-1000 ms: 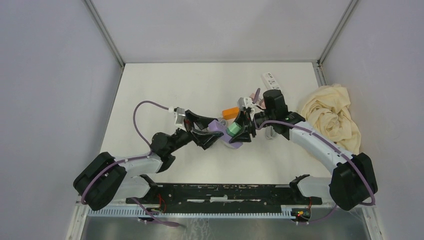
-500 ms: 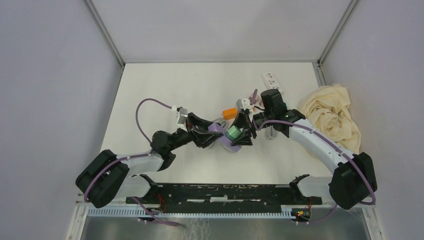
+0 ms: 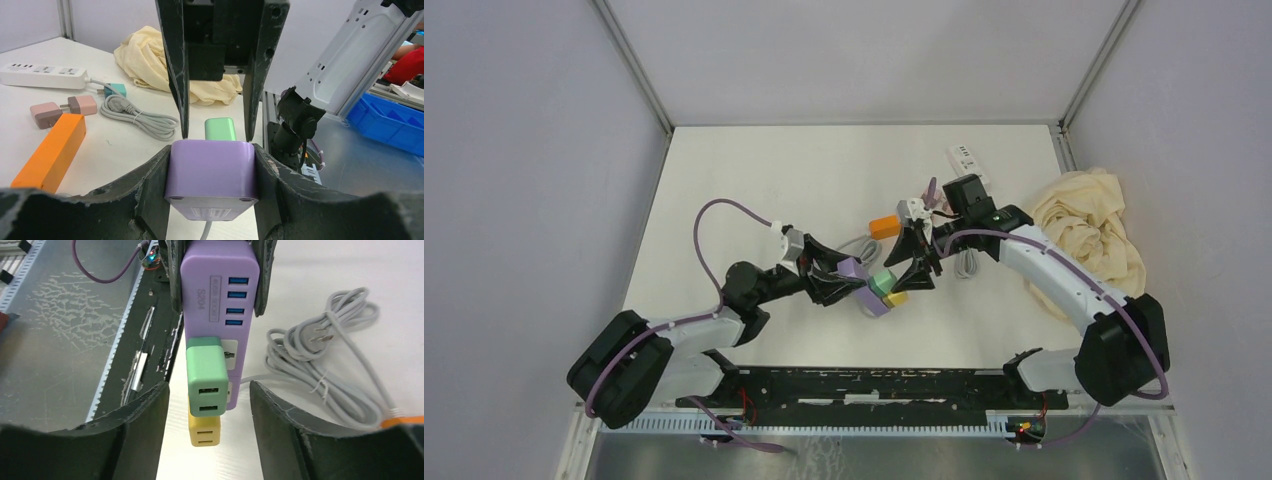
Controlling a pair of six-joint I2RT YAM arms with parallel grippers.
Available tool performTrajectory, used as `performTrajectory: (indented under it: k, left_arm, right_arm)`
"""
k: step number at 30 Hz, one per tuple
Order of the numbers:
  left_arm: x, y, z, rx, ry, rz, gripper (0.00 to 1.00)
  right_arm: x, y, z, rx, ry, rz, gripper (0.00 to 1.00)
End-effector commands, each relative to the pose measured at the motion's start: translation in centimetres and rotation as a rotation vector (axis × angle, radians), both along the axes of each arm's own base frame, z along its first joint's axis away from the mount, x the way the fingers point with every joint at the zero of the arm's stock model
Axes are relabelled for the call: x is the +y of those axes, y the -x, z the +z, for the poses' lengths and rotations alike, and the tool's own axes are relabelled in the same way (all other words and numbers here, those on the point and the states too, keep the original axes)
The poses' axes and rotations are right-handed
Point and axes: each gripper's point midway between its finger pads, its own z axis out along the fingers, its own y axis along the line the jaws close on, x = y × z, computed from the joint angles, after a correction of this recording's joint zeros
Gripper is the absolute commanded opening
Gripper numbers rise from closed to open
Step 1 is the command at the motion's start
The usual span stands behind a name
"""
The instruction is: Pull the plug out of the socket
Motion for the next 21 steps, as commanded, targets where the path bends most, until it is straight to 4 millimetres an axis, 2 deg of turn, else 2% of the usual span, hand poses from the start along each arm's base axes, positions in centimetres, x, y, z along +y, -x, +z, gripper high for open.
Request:
performTrajectory:
  k: [1,5,8,11,12,18,21]
  left_arm:
    - [0.5,-0.2,2.0,-0.150,0.033,0.031,0.03]
    - [0.7,-0.1,2.2,-0.152,0.047,0.041,0.03]
    - [1.0,-0.3,2.3,-0.150,0.061,0.065,0.03]
    - [1.5,-0.7,2.1,-0.143,0.067,0.109,0.03]
    - [1.8,-0.8,2.0,-0.142,0.074,0.131,0.03]
    - [4.4,-2.0,2.6,-0.113,0.151,0.301,0.03]
    - [4.0,-2.1,2.2,-0.111,0.120,0.285,0.03]
  right_arm:
    - [1.1,0.7,0.3,0.007,-0.010,0.063,0.61]
    - [1.8,1.4,-0.2,0.026,0.007,0.094,0.44]
    - [2.2,1.7,-0.1,0.055,0.006,0.109,0.22]
    - [2.2,1.7,0.3,0.061,0.011,0.113,0.03]
    - [2.1,1.5,0.3,0.049,0.017,0.106,0.01]
    - [3.3,-0.7,-0.3,0.042,-0.016,-0.069,0.00]
    - [4.0,0.3,0.1,0.030,-0.007,-0.045,0.00]
